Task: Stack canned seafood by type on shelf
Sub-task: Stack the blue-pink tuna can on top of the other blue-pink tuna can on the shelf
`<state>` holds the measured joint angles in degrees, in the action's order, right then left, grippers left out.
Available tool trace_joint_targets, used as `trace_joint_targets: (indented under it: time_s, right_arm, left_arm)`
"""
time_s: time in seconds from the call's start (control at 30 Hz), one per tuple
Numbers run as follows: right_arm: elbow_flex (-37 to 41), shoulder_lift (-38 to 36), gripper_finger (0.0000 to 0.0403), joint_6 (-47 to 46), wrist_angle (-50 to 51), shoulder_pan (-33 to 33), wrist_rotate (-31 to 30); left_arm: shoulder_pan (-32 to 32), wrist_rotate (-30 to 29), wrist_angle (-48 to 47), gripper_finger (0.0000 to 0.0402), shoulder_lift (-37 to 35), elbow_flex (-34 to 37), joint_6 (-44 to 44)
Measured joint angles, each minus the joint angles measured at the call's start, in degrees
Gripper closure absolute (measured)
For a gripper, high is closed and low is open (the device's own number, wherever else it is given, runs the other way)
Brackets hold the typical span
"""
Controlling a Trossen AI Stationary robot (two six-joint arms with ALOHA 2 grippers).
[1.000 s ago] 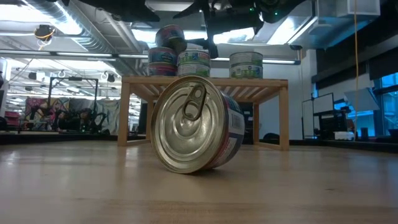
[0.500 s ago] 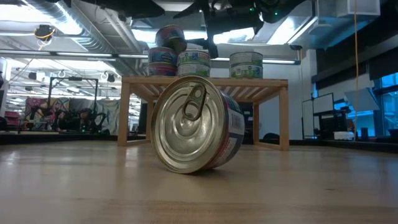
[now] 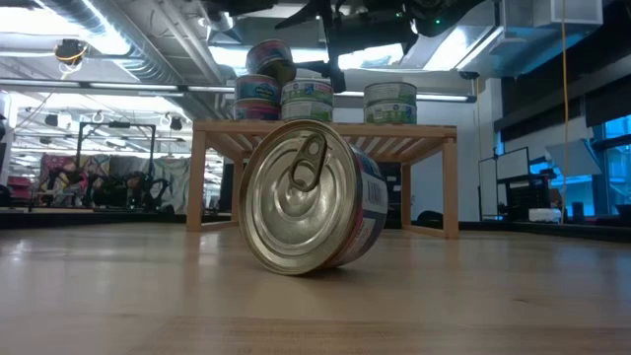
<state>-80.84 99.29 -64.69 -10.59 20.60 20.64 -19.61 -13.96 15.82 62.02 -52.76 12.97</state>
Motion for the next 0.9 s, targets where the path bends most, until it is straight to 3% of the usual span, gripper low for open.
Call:
trace_joint_targets:
  time_s: [0.2,0.57,0.9]
  right_arm:
    - [0.0,0.01,0.0118,0.0,0.04,0.0,0.02]
    - [0.0,0.01,0.0118,0.01,0.07,0.0,0.02]
    - [0.0,0.01,0.0118,0.02,0.1,0.0,0.02]
  left_arm:
    - [-4.89,2.81,-16.7,0.0292,3.28,-11.82,-2.7]
    - [-16.24,25.98,-39.67,0.0292,16.05,-30.13,-11.0]
    - [-21.26,40.27,-42.99,0.0292,25.22,-36.65,-11.43]
